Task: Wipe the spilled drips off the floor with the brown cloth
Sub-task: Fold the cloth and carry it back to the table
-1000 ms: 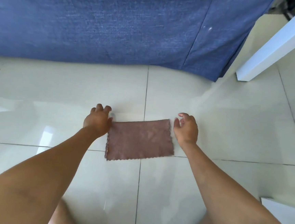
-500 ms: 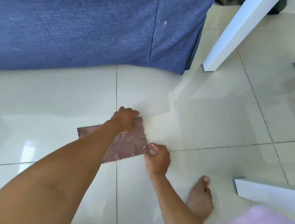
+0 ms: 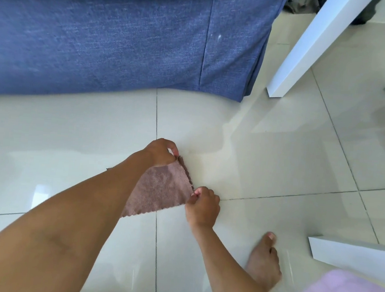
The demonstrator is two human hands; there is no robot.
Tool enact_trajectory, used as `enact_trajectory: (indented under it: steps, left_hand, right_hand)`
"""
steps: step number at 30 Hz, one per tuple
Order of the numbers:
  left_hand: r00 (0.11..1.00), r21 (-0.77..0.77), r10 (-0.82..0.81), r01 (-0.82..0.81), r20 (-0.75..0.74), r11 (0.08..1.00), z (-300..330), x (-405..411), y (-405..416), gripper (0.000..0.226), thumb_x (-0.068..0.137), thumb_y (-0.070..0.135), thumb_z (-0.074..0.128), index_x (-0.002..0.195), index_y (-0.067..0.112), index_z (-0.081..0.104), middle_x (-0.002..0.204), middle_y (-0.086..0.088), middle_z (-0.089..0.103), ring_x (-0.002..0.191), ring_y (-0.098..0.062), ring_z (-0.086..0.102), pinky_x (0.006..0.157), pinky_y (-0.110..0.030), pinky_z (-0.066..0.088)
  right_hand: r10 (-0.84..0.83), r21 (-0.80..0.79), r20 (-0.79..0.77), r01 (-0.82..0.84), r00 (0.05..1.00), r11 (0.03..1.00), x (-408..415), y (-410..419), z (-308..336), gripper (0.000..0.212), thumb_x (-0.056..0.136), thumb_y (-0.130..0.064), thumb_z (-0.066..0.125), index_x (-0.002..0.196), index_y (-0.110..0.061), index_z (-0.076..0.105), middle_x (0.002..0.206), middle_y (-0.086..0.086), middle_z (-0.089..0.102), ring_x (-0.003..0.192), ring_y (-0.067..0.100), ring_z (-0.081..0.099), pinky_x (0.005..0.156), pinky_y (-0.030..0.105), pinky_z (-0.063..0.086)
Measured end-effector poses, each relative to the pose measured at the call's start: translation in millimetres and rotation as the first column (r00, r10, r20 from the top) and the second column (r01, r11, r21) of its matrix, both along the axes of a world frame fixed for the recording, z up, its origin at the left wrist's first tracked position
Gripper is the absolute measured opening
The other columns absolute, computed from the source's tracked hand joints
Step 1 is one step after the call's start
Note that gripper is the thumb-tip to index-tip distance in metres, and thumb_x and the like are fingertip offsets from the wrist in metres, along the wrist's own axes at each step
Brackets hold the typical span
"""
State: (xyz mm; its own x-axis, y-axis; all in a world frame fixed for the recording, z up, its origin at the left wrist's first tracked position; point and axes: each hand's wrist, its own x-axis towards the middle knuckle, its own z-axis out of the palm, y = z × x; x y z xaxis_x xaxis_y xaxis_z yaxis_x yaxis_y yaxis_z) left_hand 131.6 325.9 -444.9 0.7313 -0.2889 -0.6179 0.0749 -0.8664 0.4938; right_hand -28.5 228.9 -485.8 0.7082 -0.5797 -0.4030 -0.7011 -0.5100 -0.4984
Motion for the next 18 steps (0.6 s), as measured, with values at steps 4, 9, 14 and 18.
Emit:
enact_trajectory:
  steps: [4, 9, 14, 18]
  left_hand:
    - [1.0, -0.019, 0.007, -0.007, -0.017, 1.0, 8, -5, 10, 0.02, 0.083, 0.013, 0.058, 0.071, 0.029, 0.06, 0.082, 0.001, 0.059, 0.071, -0.016, 0.056, 0.069, -0.023, 0.045]
    - [0.994, -0.063, 0.105, -0.106, -0.021, 0.992, 5, -11, 12, 0.023, 0.084, 0.008, 0.054, 0.071, 0.025, 0.064, 0.089, -0.001, 0.067, 0.085, -0.018, 0.06, 0.074, -0.021, 0.047]
    - [0.985, -0.115, 0.17, -0.172, -0.024, 0.978, 2, -11, 10, 0.019, 0.086, 0.003, 0.055, 0.086, 0.015, 0.07, 0.07, 0.015, 0.057, 0.082, -0.011, 0.056, 0.078, -0.015, 0.041]
    - [0.973, -0.136, 0.223, -0.228, -0.052, 0.964, 8, -6, 17, 0.024, 0.083, 0.001, 0.054, 0.071, 0.018, 0.066, 0.072, 0.013, 0.06, 0.079, -0.01, 0.059, 0.079, -0.018, 0.046]
  right_hand:
    - [0.001, 0.049, -0.031, 0.0, 1.0, 0.999, 3, -3, 8, 0.015, 0.085, -0.015, 0.054, 0.099, -0.013, 0.059, 0.091, 0.005, 0.066, 0.103, 0.029, 0.056, 0.09, 0.037, 0.045]
    - [0.031, 0.019, -0.051, -0.03, 0.998, 0.999, 8, -3, 6, 0.021, 0.077, -0.015, 0.055, 0.09, -0.019, 0.071, 0.083, 0.006, 0.074, 0.092, 0.034, 0.062, 0.081, 0.037, 0.052]
    - [0.022, 0.011, -0.021, -0.022, 1.0, 1.0, 9, -1, 2, 0.017, 0.076, -0.023, 0.059, 0.084, -0.017, 0.073, 0.085, 0.005, 0.073, 0.09, 0.032, 0.061, 0.078, 0.035, 0.052]
    - [-0.017, 0.06, 0.113, 0.01, 0.993, 0.998, 4, 10, 8, 0.011, 0.077, -0.021, 0.06, 0.076, -0.011, 0.066, 0.074, 0.008, 0.071, 0.077, 0.032, 0.063, 0.07, 0.036, 0.053]
